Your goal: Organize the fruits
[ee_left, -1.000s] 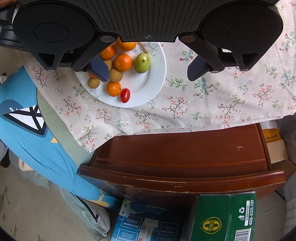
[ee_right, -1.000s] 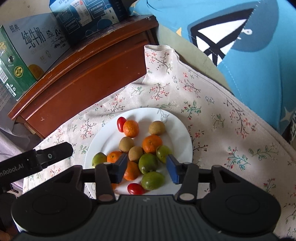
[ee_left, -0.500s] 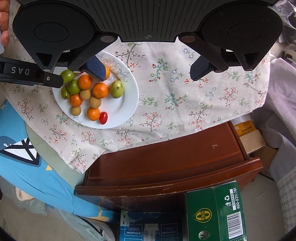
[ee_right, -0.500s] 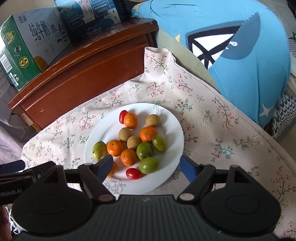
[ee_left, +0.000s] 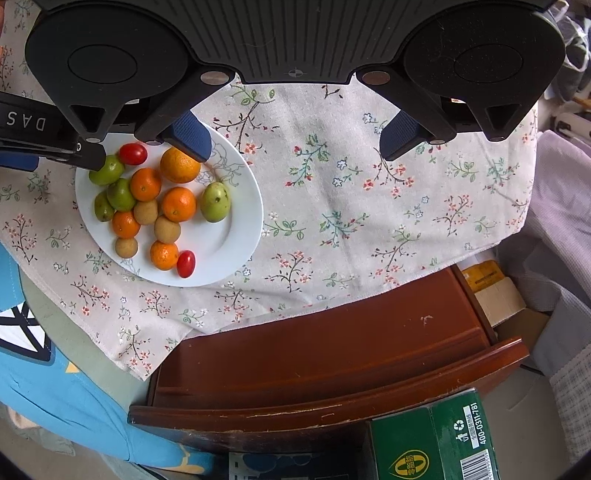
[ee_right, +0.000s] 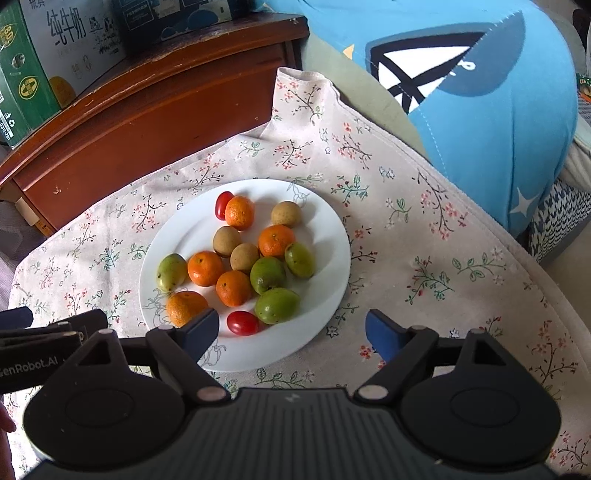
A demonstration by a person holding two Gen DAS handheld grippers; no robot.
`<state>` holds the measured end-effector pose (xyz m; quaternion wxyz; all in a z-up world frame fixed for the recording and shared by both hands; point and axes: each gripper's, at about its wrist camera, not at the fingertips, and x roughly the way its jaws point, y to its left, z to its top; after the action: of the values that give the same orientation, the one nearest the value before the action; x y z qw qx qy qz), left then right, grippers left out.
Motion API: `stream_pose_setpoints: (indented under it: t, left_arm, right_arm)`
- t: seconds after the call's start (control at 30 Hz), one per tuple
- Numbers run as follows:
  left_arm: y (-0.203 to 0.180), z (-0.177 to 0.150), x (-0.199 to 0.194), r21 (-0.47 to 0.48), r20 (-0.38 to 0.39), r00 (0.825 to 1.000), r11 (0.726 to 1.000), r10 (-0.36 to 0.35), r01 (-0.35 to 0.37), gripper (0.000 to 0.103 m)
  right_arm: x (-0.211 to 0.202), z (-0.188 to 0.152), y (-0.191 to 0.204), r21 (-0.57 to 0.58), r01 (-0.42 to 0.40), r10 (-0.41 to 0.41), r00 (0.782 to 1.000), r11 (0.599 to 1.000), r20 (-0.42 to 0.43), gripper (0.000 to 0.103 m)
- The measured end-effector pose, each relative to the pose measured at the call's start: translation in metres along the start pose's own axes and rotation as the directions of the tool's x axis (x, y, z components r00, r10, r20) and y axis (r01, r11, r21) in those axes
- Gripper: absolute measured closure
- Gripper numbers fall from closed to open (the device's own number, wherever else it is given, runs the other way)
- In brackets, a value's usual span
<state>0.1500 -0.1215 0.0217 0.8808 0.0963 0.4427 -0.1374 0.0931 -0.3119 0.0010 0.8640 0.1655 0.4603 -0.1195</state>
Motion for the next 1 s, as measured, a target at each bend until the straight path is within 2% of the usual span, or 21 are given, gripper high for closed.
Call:
stream_pose_setpoints:
  t: [0.53, 1.0]
  left_arm:
    - [-0.009, -0.001, 0.014, -0.006, -0.035, 0.999, 1.0, 0.006, -0.007, 0.004]
    - [-0.012, -0.001, 0.02, 0.0, -0.044, 0.998, 0.999, 0.037, -0.037, 0.004]
  right_arm:
    - [0.01, 0.002, 0.0, 0.004, 0.09, -0.089, 0.995, 0.996, -0.042, 0.012]
    - [0.012, -0.001, 0.009, -0.051, 0.103, -0.105, 0.994, 0.993, -0.034, 0.011]
